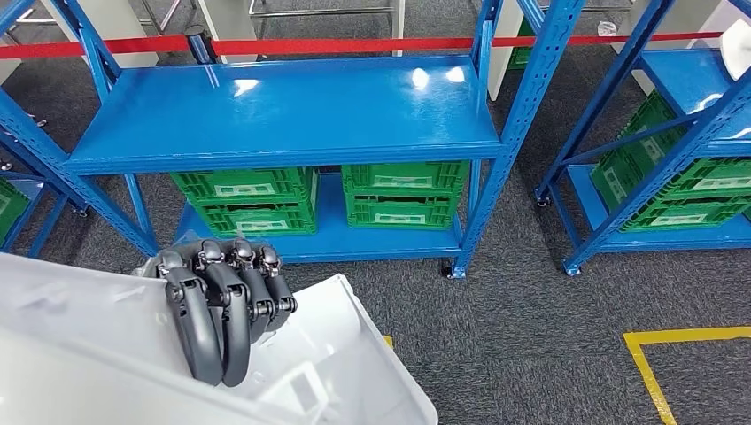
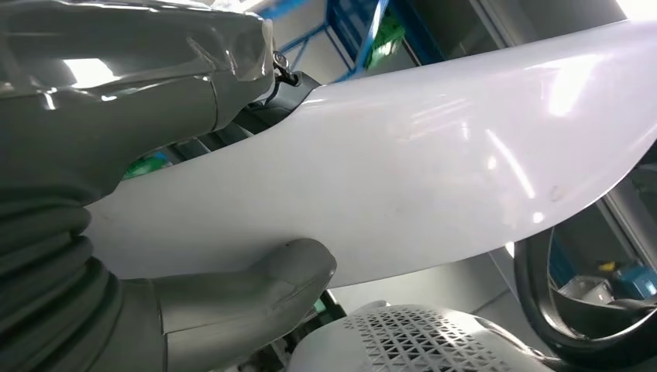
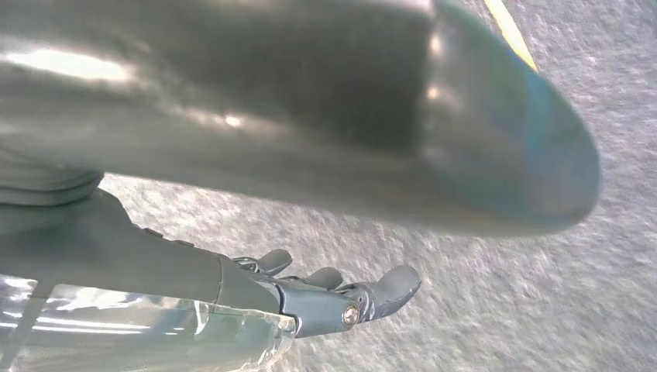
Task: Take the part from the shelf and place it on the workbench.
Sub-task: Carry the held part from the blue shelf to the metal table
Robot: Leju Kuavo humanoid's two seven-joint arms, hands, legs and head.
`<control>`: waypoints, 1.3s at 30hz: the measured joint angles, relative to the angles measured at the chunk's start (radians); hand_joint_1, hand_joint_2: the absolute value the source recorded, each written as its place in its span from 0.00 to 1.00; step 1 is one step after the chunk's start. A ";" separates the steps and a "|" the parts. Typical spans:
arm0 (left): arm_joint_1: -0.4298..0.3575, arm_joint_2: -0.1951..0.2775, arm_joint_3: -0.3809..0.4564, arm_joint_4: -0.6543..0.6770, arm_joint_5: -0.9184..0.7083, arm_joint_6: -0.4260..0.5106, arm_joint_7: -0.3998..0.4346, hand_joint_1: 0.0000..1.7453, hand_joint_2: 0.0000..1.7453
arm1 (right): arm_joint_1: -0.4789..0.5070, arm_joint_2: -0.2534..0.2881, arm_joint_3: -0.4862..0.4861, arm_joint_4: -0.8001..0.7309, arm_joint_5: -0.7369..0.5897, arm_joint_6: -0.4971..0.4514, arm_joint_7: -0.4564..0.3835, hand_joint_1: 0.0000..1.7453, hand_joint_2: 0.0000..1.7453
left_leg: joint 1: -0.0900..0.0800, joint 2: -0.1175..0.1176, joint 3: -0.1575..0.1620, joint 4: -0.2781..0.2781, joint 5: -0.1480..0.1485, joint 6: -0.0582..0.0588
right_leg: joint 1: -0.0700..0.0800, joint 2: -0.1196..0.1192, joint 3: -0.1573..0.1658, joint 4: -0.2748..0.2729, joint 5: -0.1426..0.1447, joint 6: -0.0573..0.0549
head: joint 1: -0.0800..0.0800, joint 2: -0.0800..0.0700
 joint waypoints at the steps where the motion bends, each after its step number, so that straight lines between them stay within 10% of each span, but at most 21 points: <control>1: -0.003 -0.002 -0.002 0.004 0.001 0.002 0.004 1.00 1.00 | -0.001 -0.008 0.000 0.017 -0.001 0.020 0.014 0.00 0.00 | 0.000 0.001 -0.008 0.007 0.007 -0.004 | 0.003 0.001 0.017 -0.032 -0.019 -0.011 | 0.000 0.000; 4: -0.011 -0.005 -0.011 0.028 -0.005 0.016 0.012 1.00 1.00 | 0.003 -0.035 -0.005 0.085 -0.012 0.050 0.047 0.00 0.00 | 0.008 -0.001 -0.020 0.023 -0.004 -0.018 | 0.002 -0.002 -0.003 -0.031 -0.008 -0.040 | 0.000 0.000; 8: -0.018 -0.005 -0.025 0.051 -0.017 0.039 0.016 1.00 1.00 | 0.001 -0.062 -0.007 0.169 -0.017 0.032 0.067 0.00 0.00 | 0.014 -0.004 -0.057 0.223 -0.191 -0.037 | 0.005 -0.005 -0.048 -0.028 0.039 -0.055 | -0.003 0.000; 10: -0.019 -0.005 -0.031 0.060 -0.020 0.047 0.018 1.00 1.00 | 0.002 -0.070 -0.007 0.200 -0.014 0.021 0.071 0.00 0.00 | 0.015 -0.005 -0.047 0.299 -0.200 -0.034 | 0.010 -0.004 -0.076 -0.026 0.061 -0.054 | -0.003 0.000; 12: -0.023 -0.006 -0.037 0.067 -0.022 0.053 0.020 1.00 1.00 | 0.001 -0.076 -0.007 0.224 -0.013 0.014 0.073 0.00 0.00 | 0.011 -0.008 0.027 0.239 -0.153 -0.019 | 0.016 -0.003 -0.100 -0.026 0.081 -0.054 | -0.003 0.000; 15: -0.035 -0.013 -0.046 0.073 -0.023 0.058 0.022 1.00 1.00 | -0.001 -0.080 -0.007 0.256 -0.015 0.006 0.075 0.00 0.00 | -0.003 -0.013 0.176 0.029 -0.162 0.014 | 0.016 -0.002 -0.117 -0.027 0.107 -0.043 | -0.001 0.000; 18: -0.043 -0.016 -0.051 0.078 -0.023 0.059 0.020 1.00 1.00 | -0.003 -0.087 -0.007 0.282 -0.015 -0.006 0.077 0.00 0.00 | -0.013 -0.012 0.200 -0.034 -0.155 0.025 | 0.007 -0.002 -0.125 -0.038 0.132 -0.023 | -0.003 0.000; 20: -0.048 -0.020 -0.054 0.082 -0.021 0.059 0.019 1.00 1.00 | -0.002 -0.090 -0.006 0.296 -0.016 -0.011 0.082 0.00 0.00 | -0.010 -0.008 0.190 -0.064 -0.118 0.036 | 0.012 -0.002 -0.143 -0.019 0.106 -0.026 | -0.003 0.000; 23: -0.053 -0.028 -0.057 0.092 -0.019 0.059 0.019 1.00 1.00 | -0.002 -0.099 -0.006 0.309 -0.019 -0.016 0.090 0.00 0.00 | -0.009 -0.005 0.149 -0.077 -0.073 0.038 | 0.014 -0.002 -0.191 0.126 -0.012 -0.040 | 0.000 0.000; 26: -0.052 -0.029 -0.061 0.103 -0.020 0.059 0.019 1.00 1.00 | -0.002 -0.105 -0.006 0.317 -0.021 -0.020 0.092 0.00 0.00 | -0.009 -0.003 0.093 -0.062 -0.040 0.032 | 0.012 -0.002 -0.184 0.231 -0.003 -0.012 | 0.000 0.000; 29: -0.053 -0.033 -0.064 0.111 -0.018 0.054 0.019 1.00 1.00 | -0.006 -0.108 -0.006 0.324 -0.028 -0.023 0.097 0.00 0.00 | -0.008 -0.003 0.033 -0.021 -0.022 0.021 | 0.009 -0.001 -0.058 0.076 0.032 0.006 | 0.001 0.000; 33: -0.056 -0.037 -0.070 0.112 -0.012 0.043 0.017 1.00 1.00 | -0.008 -0.107 -0.006 0.331 -0.033 -0.017 0.097 0.00 0.00 | -0.009 -0.001 0.003 0.009 -0.001 0.005 | 0.014 0.002 -0.002 -0.033 -0.007 -0.030 | 0.000 0.000; 35: -0.056 -0.037 -0.072 0.113 -0.005 0.040 0.016 1.00 1.00 | -0.005 -0.104 -0.006 0.331 -0.030 -0.015 0.100 0.00 0.00 | -0.005 -0.004 -0.008 0.033 -0.035 -0.007 | 0.010 -0.001 -0.017 -0.031 0.009 -0.046 | -0.001 0.000; 39: -0.064 -0.039 -0.077 0.114 0.013 0.030 0.012 1.00 1.00 | -0.001 -0.096 -0.005 0.303 -0.002 -0.013 0.140 0.00 0.00 | 0.007 -0.007 -0.051 0.256 -0.216 -0.027 | 0.014 -0.003 -0.063 -0.028 0.055 -0.059 | -0.004 0.000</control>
